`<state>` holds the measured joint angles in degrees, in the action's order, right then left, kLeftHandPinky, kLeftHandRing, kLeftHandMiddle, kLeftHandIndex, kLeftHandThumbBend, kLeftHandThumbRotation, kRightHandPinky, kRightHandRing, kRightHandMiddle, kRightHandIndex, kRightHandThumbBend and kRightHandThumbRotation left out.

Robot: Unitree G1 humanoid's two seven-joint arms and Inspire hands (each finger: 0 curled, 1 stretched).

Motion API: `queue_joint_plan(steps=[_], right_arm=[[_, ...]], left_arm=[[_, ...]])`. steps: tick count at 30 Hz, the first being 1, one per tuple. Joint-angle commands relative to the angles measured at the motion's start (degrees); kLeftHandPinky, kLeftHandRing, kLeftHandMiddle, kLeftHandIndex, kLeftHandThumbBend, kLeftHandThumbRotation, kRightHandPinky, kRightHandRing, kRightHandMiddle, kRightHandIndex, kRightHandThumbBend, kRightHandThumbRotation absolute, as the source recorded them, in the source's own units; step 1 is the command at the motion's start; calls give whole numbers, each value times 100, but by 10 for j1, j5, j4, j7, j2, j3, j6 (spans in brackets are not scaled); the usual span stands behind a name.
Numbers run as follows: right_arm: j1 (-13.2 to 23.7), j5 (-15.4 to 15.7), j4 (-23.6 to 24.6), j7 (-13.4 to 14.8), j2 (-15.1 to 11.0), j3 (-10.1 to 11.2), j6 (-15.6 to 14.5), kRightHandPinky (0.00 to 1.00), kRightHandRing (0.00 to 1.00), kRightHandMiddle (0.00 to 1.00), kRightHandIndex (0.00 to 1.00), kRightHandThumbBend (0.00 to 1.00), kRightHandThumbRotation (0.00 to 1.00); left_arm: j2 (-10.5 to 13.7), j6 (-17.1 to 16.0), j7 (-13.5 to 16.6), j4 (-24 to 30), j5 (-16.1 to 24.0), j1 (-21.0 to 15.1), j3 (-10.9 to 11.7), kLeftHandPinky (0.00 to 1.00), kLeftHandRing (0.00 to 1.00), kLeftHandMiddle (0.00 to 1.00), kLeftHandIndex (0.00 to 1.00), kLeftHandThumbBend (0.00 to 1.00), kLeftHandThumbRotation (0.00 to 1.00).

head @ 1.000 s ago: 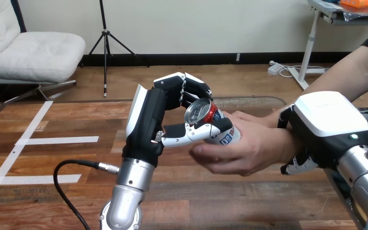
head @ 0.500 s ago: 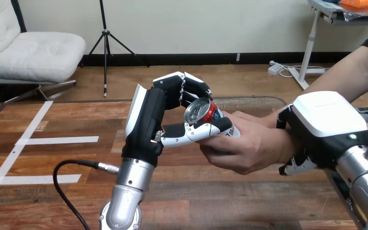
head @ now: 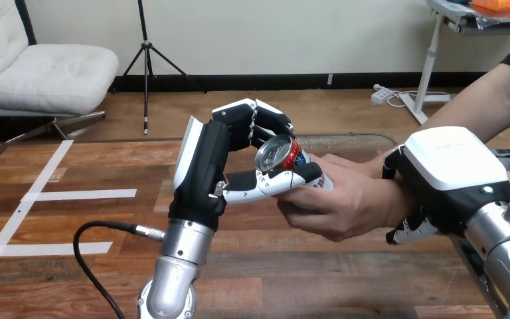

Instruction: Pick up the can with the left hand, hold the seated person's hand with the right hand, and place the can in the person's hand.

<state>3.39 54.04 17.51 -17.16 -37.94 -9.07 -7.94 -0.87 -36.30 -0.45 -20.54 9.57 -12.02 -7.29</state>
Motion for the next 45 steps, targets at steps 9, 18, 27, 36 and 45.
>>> queue_joint_plan(steps=[9, 18, 27, 36, 45], right_arm=[[46, 11, 35, 22, 11, 13, 10, 13, 24, 35, 50, 84, 0], [48, 28, 37, 12, 8, 11, 4, 16, 30, 42, 56, 86, 0], [49, 46, 40, -18, 0, 9, -1, 36, 55, 63, 65, 88, 5], [49, 65, 41, -27, -1, 11, 3, 60, 75, 77, 74, 89, 14], [49, 74, 41, -29, 2, 13, 4, 74, 85, 86, 81, 89, 17]], left_arm=[[1, -7, -12, -3, 3, -26, -13, 33, 38, 42, 44, 74, 0], [6, -10, -5, -5, 15, -29, -11, 33, 38, 42, 44, 74, 0], [13, -10, -4, -7, 26, -31, -12, 34, 40, 43, 45, 72, 0], [45, 17, -28, 15, 66, -33, -28, 56, 67, 72, 73, 81, 15], [62, 22, -34, 23, 96, -35, -36, 92, 96, 97, 97, 97, 41]])
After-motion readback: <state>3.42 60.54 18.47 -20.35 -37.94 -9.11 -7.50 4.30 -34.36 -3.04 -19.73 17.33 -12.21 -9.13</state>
